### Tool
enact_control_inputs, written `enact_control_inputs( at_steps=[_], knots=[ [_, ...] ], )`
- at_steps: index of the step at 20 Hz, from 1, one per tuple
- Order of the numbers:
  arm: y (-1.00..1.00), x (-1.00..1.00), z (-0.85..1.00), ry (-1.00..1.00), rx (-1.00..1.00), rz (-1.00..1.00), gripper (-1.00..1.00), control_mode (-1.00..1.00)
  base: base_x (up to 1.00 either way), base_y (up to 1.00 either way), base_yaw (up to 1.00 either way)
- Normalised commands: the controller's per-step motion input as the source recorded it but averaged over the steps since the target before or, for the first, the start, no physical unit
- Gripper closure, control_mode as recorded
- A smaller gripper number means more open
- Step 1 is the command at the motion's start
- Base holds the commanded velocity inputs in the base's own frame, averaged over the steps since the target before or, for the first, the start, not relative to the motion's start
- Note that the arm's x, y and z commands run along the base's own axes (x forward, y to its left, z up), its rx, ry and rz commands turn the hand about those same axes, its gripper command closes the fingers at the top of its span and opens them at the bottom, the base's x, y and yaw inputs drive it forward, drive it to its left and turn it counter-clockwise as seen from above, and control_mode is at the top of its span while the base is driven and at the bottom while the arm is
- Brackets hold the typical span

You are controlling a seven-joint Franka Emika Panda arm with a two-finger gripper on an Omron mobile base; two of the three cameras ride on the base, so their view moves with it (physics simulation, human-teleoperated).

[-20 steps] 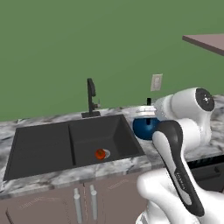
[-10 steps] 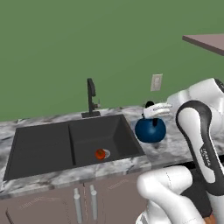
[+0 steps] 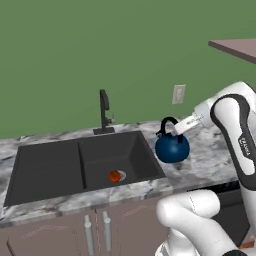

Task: Open the cabinet, pick the kettle from the cabinet, and place it in the sink.

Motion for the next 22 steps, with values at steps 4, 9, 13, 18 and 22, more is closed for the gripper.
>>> enact_control_inputs(
  at_steps=[4,9,13,18,22],
  knots=[
    [0.0,0.23,-0.19,-0.11,0.0,0.26,1.0,-1.0,0.0,0.0,0.0],
    [0.03,0.25,-0.2,-0.05,0.03,0.27,1.0,-1.0,0.0,0.0,0.0],
    [0.08,0.31,-0.19,0.0,0.04,0.21,1.0,-1.0,0.0,0.0,0.0],
    [0.12,0.37,-0.17,0.0,0.07,0.18,1.0,-1.0,0.0,0.0,0.0],
    [0.18,0.37,-0.2,0.0,0.02,0.16,1.0,-1.0,0.0,0.0,0.0]
  ],
)
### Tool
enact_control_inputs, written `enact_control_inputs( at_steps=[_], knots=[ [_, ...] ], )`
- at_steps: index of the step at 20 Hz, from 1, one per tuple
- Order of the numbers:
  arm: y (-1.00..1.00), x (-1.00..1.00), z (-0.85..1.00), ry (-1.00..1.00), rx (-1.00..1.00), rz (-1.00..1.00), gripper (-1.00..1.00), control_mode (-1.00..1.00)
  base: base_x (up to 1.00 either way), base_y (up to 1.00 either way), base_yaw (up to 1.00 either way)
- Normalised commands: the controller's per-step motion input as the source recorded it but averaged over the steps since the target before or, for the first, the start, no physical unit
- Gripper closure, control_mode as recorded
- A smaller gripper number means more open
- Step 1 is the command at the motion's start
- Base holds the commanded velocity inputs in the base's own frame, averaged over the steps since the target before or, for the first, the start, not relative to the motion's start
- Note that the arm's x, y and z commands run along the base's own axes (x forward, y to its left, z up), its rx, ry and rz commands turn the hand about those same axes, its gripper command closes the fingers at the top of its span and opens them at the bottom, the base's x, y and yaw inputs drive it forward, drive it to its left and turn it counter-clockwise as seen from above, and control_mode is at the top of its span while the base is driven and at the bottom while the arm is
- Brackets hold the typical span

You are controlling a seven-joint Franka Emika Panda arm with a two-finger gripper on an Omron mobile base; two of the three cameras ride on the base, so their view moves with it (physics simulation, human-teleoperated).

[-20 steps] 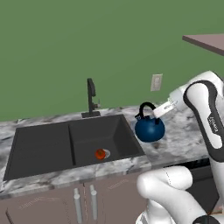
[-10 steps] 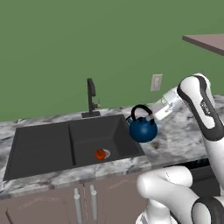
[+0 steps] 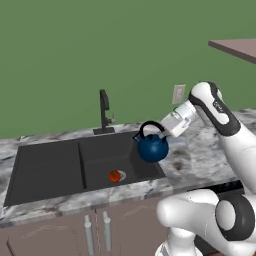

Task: Open the cabinet, pick the kettle from the cabinet, and place it in the sink.

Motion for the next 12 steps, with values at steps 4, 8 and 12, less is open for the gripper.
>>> enact_control_inputs(
  at_steps=[4,8,12],
  knots=[
    [0.11,0.32,-0.27,0.0,0.0,0.15,1.0,-1.0,0.0,0.0,0.0],
    [0.11,0.36,-0.29,0.0,0.0,0.14,1.0,-1.0,0.0,0.0,0.0],
    [0.09,0.36,-0.28,0.0,0.0,0.13,1.0,-1.0,0.0,0.0,0.0]
  ],
)
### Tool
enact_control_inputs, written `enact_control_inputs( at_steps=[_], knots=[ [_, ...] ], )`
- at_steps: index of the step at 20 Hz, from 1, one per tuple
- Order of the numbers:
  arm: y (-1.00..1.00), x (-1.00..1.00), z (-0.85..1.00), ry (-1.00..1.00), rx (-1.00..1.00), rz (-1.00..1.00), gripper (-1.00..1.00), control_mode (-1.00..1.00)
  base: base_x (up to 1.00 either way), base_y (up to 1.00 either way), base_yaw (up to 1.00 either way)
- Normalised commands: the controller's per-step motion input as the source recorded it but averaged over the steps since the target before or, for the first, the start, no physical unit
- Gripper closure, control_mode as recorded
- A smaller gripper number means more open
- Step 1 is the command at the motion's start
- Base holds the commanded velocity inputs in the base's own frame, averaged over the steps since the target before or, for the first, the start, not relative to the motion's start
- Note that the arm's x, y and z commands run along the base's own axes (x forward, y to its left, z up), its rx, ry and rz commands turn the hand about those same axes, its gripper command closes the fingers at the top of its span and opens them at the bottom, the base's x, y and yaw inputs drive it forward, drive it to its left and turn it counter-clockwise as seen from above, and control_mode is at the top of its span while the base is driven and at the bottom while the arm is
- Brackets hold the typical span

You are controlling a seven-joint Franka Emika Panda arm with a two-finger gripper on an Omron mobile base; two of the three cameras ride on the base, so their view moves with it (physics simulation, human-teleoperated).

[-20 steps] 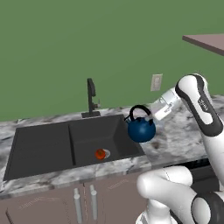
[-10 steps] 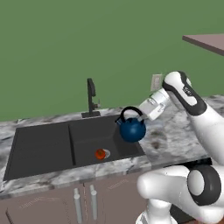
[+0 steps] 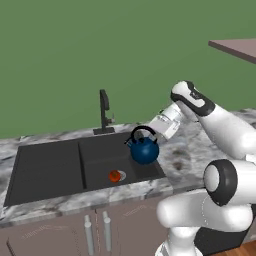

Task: Open the cabinet, pick the kettle from the cabinet, and place it in the sink.

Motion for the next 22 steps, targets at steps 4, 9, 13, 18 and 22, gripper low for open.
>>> enact_control_inputs(
  at_steps=[4,9,13,18,22],
  knots=[
    [0.09,0.38,-0.25,0.0,0.02,0.1,1.0,-1.0,0.0,0.0,0.0],
    [0.04,0.34,-0.28,0.04,0.01,0.03,1.0,-1.0,0.0,0.0,0.0],
    [0.04,0.35,-0.28,0.04,0.0,0.0,1.0,-1.0,0.0,0.0,0.0],
    [0.1,0.37,-0.26,0.04,0.0,0.0,1.0,-1.0,0.0,0.0,0.0],
    [0.16,0.38,-0.24,0.09,0.02,0.0,1.0,-1.0,0.0,0.0,0.0]
  ],
)
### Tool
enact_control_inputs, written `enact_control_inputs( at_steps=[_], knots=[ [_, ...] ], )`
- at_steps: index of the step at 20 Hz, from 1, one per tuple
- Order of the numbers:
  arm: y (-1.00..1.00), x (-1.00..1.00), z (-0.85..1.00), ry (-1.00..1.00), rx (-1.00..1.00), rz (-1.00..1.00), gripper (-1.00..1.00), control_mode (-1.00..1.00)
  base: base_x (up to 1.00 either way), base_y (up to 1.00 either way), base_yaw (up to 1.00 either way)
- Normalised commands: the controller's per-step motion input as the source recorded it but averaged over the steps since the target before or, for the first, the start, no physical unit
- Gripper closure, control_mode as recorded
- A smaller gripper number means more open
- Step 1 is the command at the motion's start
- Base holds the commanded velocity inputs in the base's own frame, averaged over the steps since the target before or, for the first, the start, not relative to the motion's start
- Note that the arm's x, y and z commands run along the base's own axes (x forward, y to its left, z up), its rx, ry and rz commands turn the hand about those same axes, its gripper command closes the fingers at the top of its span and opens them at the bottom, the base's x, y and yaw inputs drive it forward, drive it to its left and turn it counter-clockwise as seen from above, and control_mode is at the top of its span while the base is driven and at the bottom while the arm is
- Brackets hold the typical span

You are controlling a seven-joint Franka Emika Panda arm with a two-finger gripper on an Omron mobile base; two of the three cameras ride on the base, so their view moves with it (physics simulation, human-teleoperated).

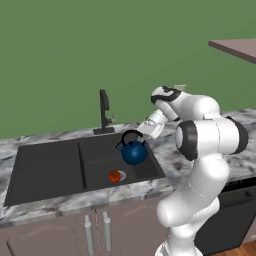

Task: Open the cabinet, pick the kettle from the cabinet, and place it in the sink.

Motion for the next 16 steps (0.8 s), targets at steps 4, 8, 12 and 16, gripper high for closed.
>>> enact_control_inputs(
  at_steps=[4,8,12,16],
  knots=[
    [0.07,0.29,-0.28,0.1,0.0,-0.02,1.0,-1.0,0.0,0.0,0.0],
    [0.1,0.28,-0.29,0.03,0.0,-0.01,1.0,-1.0,0.0,0.0,0.0],
    [0.11,0.29,-0.28,0.0,-0.03,0.0,1.0,-1.0,0.0,0.0,0.0],
    [0.11,0.28,-0.26,0.0,-0.09,0.0,1.0,-1.0,0.0,0.0,0.0]
  ],
)
